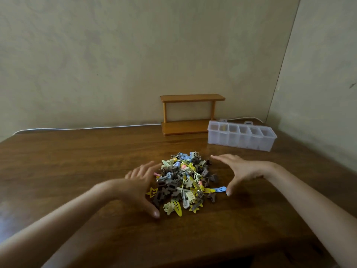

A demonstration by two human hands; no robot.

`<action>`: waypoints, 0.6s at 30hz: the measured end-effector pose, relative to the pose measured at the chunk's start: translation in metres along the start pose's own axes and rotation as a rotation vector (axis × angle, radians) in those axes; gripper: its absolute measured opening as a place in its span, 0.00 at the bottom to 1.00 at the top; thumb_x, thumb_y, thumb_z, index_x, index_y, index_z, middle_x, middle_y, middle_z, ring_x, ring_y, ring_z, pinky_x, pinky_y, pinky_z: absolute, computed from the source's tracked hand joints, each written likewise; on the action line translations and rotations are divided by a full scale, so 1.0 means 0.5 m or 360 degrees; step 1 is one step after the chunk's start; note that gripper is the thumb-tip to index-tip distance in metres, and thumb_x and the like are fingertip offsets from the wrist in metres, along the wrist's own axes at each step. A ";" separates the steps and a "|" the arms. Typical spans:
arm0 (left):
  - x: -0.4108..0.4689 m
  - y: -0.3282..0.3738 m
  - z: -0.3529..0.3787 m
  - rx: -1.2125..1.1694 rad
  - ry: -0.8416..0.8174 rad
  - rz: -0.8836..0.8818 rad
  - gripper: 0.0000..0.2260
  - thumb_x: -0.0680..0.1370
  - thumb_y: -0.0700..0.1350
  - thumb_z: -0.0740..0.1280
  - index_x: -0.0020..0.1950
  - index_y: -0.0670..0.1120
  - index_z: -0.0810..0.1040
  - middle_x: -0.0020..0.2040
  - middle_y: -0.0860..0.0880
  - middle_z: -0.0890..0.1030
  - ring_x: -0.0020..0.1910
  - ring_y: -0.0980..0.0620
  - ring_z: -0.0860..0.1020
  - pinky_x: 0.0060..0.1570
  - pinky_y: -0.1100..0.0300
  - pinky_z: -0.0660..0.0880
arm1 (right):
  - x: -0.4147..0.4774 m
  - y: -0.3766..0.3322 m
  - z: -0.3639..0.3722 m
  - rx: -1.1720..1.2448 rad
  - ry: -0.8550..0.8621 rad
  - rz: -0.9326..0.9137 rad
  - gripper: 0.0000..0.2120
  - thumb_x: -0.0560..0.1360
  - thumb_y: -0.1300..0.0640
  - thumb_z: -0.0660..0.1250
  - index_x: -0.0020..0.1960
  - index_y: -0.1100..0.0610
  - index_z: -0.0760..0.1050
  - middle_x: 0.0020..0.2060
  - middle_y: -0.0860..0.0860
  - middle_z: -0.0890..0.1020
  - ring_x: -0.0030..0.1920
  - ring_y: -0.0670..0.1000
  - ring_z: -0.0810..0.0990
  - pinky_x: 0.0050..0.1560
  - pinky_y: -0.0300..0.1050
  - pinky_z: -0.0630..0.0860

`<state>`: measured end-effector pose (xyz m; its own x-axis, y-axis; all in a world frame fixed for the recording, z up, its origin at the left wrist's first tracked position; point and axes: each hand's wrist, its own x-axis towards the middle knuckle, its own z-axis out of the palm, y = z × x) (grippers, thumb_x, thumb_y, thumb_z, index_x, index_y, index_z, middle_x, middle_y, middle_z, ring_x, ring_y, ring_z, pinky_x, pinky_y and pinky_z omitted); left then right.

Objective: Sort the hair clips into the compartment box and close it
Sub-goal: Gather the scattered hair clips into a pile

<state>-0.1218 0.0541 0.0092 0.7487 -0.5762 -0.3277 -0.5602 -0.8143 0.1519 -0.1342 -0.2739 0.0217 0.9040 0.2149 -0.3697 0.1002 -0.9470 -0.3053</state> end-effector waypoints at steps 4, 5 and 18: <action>0.036 0.042 0.053 -0.0274 0.0184 0.0080 0.63 0.49 0.74 0.65 0.70 0.60 0.28 0.73 0.52 0.29 0.71 0.45 0.30 0.70 0.44 0.34 | 0.018 -0.020 0.038 -0.0011 0.0120 -0.0059 0.60 0.61 0.42 0.77 0.75 0.40 0.35 0.76 0.46 0.36 0.75 0.55 0.34 0.72 0.62 0.40; 0.043 0.051 0.055 -0.0318 0.0236 0.0069 0.62 0.51 0.73 0.66 0.71 0.59 0.29 0.74 0.50 0.30 0.72 0.44 0.30 0.71 0.44 0.35 | 0.021 -0.026 0.043 -0.0024 0.0197 -0.0068 0.59 0.62 0.41 0.76 0.75 0.41 0.35 0.76 0.46 0.36 0.75 0.55 0.34 0.72 0.60 0.39; 0.158 0.008 -0.047 -0.1057 0.0464 0.0029 0.43 0.66 0.75 0.48 0.76 0.53 0.52 0.77 0.48 0.53 0.74 0.47 0.56 0.72 0.43 0.57 | 0.109 0.090 -0.063 0.0184 0.1137 0.0342 0.37 0.74 0.51 0.69 0.75 0.54 0.53 0.75 0.53 0.57 0.74 0.56 0.56 0.72 0.56 0.56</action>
<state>-0.0565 0.0037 0.0056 0.8574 -0.5096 -0.0721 -0.3091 -0.6218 0.7196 -0.0673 -0.3127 0.0156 0.9523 -0.2161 0.2153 -0.1173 -0.9110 -0.3953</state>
